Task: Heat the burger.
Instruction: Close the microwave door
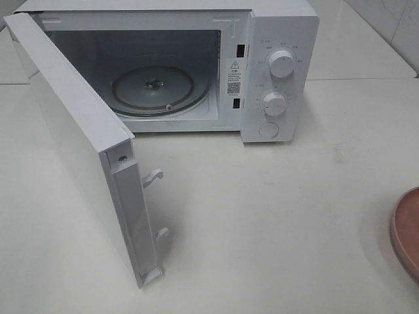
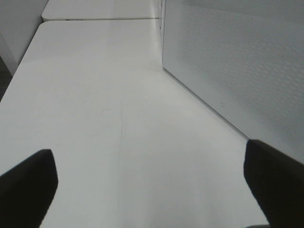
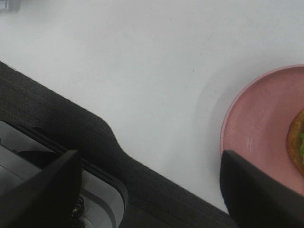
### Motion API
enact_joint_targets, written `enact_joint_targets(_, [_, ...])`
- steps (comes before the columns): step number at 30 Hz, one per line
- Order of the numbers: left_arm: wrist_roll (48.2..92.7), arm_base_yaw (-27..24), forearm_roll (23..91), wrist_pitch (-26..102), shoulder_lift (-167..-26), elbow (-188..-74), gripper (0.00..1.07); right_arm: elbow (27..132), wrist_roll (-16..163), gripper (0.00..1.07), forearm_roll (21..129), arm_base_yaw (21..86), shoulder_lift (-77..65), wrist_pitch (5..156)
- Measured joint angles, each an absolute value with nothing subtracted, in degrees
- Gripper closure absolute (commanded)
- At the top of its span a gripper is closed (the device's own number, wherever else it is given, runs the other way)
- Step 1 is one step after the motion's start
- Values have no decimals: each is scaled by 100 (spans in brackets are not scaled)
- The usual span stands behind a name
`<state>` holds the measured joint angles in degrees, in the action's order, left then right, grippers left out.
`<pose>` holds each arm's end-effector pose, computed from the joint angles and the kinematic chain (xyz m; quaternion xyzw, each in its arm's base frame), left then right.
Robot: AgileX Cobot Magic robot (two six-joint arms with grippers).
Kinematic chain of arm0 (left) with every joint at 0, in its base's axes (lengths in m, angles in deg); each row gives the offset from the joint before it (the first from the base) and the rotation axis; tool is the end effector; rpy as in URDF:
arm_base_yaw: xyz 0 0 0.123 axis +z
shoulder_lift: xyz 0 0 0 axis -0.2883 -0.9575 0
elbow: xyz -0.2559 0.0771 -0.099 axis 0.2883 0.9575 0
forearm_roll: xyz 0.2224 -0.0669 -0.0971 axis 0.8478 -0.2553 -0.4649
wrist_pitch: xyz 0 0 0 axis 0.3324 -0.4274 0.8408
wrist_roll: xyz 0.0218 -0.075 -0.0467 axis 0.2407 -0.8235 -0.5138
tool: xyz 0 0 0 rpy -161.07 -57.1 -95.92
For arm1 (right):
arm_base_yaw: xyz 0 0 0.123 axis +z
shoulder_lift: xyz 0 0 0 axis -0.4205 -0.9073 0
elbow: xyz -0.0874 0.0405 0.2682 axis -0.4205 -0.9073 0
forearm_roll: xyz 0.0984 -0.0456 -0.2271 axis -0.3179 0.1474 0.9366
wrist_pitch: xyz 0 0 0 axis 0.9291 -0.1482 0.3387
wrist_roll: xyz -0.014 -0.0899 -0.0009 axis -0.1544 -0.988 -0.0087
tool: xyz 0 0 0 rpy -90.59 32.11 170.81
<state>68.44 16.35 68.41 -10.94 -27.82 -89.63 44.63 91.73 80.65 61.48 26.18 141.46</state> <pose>-0.0057 -0.0045 0.2790 0.0172 0.8478 -0.0227 0.5296 0.0814 0.0513 0.2737 -0.1997 0.9346 0.0827 0.2826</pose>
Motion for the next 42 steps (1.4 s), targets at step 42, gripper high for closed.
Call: enact_joint_targets(42, [6844,1635,6841,-1094,-2782,-8963,6,4120,8153,33,7171,3111,6268,14346])
